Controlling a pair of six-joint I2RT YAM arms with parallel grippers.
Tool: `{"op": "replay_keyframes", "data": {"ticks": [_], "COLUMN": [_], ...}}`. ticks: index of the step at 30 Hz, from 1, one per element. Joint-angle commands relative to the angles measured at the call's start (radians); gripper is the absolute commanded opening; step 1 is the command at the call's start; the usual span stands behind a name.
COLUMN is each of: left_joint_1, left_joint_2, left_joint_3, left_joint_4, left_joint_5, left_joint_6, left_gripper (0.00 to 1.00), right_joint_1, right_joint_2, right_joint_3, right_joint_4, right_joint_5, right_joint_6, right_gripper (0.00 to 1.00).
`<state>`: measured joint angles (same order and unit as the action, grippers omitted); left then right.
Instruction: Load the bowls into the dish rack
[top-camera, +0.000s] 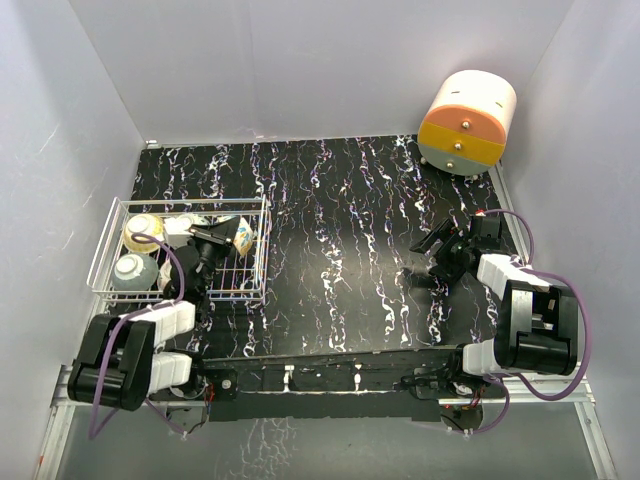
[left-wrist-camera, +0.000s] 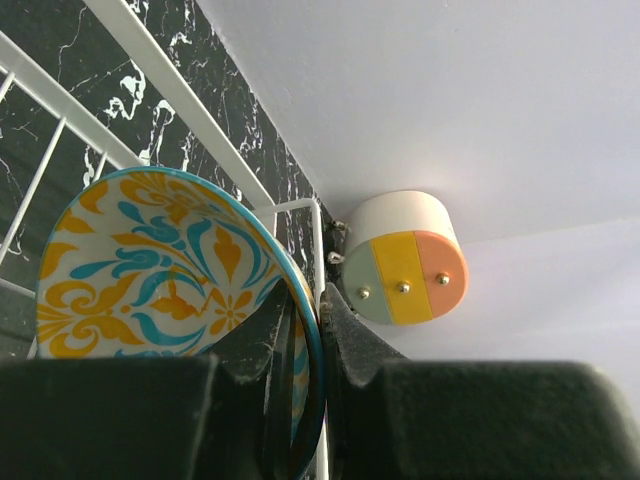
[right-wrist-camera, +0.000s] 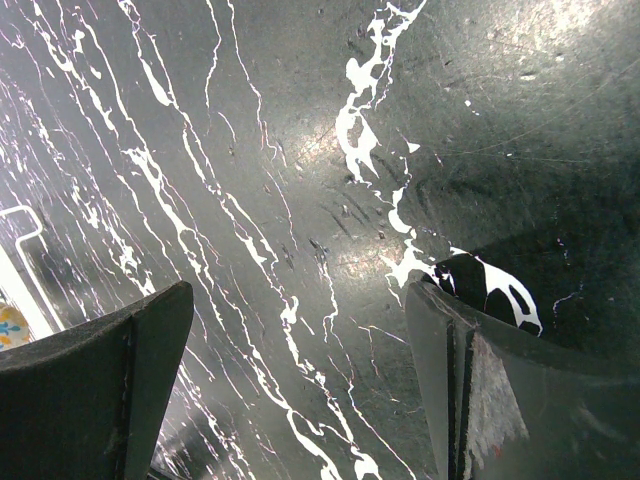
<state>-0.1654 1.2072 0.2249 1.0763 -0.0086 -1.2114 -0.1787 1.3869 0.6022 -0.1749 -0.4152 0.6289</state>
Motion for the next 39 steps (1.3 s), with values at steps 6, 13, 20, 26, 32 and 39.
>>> {"op": "replay_keyframes", "data": {"ticks": [6, 13, 20, 26, 32, 39], "left_joint_1": [0.012, 0.015, 0.02, 0.023, 0.026, 0.026], "left_joint_2": [0.129, 0.27, 0.09, -0.215, -0.275, -0.304], "left_joint_3": [-0.044, -0.078, -0.161, -0.141, -0.118, -0.099], "left_joint_4": [0.411, 0.534, 0.266, -0.194, -0.395, -0.443], "left_joint_5": [-0.014, -0.021, -0.122, -0.195, -0.197, -0.212], "left_joint_6": [-0.055, -0.109, -0.136, -0.098, -0.121, -0.106], "left_gripper": [0.0, 0.0, 0.03, 0.44, 0.57, 0.58], "right_joint_1": [-0.001, -0.001, -0.001, -0.001, -0.001, -0.001], "right_joint_2": [0.027, 0.035, 0.044, 0.043, 0.032, 0.025], "right_joint_3": [0.001, 0.002, -0.002, -0.007, -0.012, -0.016], "right_joint_4": [0.021, 0.025, 0.033, 0.039, 0.038, 0.033], "right_joint_5": [0.025, 0.025, 0.023, 0.02, 0.018, 0.02], "right_joint_6": [-0.015, -0.014, -0.012, -0.01, -0.012, -0.015], "right_gripper": [0.91, 0.91, 0.91, 0.91, 0.91, 0.91]}}
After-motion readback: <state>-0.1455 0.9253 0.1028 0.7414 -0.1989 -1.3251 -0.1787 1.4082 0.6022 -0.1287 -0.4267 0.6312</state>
